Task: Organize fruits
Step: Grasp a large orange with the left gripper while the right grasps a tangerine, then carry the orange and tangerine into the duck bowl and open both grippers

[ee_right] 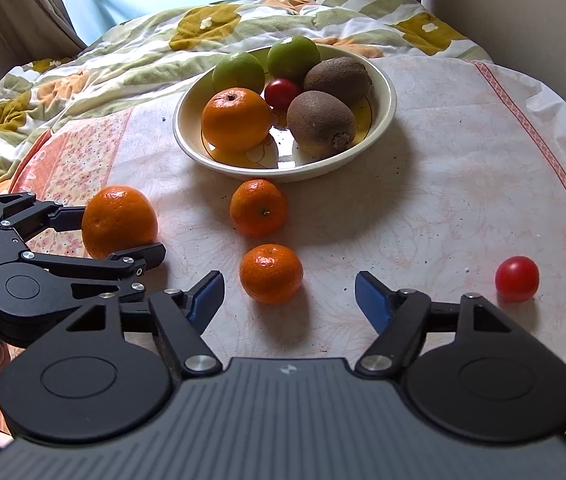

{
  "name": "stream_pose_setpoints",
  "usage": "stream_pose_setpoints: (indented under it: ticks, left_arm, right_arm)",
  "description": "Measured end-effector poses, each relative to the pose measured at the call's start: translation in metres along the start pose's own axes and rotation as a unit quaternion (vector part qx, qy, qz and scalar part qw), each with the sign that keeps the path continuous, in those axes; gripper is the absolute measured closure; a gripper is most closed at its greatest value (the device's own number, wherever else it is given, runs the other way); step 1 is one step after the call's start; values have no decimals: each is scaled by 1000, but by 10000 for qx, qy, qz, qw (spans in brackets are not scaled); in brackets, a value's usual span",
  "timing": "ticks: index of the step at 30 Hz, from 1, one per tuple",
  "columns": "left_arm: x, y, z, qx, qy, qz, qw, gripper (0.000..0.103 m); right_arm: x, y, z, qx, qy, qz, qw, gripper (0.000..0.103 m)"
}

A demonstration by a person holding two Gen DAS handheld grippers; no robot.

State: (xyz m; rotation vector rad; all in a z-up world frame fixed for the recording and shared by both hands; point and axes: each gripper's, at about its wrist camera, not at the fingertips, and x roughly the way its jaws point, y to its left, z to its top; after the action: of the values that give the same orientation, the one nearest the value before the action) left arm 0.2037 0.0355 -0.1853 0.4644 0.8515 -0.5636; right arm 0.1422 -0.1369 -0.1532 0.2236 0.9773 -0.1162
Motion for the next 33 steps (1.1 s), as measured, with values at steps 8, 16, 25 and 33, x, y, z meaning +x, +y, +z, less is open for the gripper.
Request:
stream_pose_setpoints:
  ticks: [8, 16, 25, 33]
  left_arm:
    - [-8, -1, -10, -60, 40, 32, 10000, 36]
    - [-19, 0, -24, -157, 67, 68, 9998, 36]
    - [-29, 5, -32, -335, -36, 96, 9994, 36]
    - [-40, 7, -30, -426, -187, 70, 9989, 36]
  right_arm:
    - [11, 6, 3, -106, 130, 5, 9999, 21]
    - [18, 10, 4, -166, 174, 28, 9997, 30]
    - [24, 14, 4, -263, 151, -19, 9995, 51]
    - [19, 17, 2, -302, 113, -33, 9995, 51]
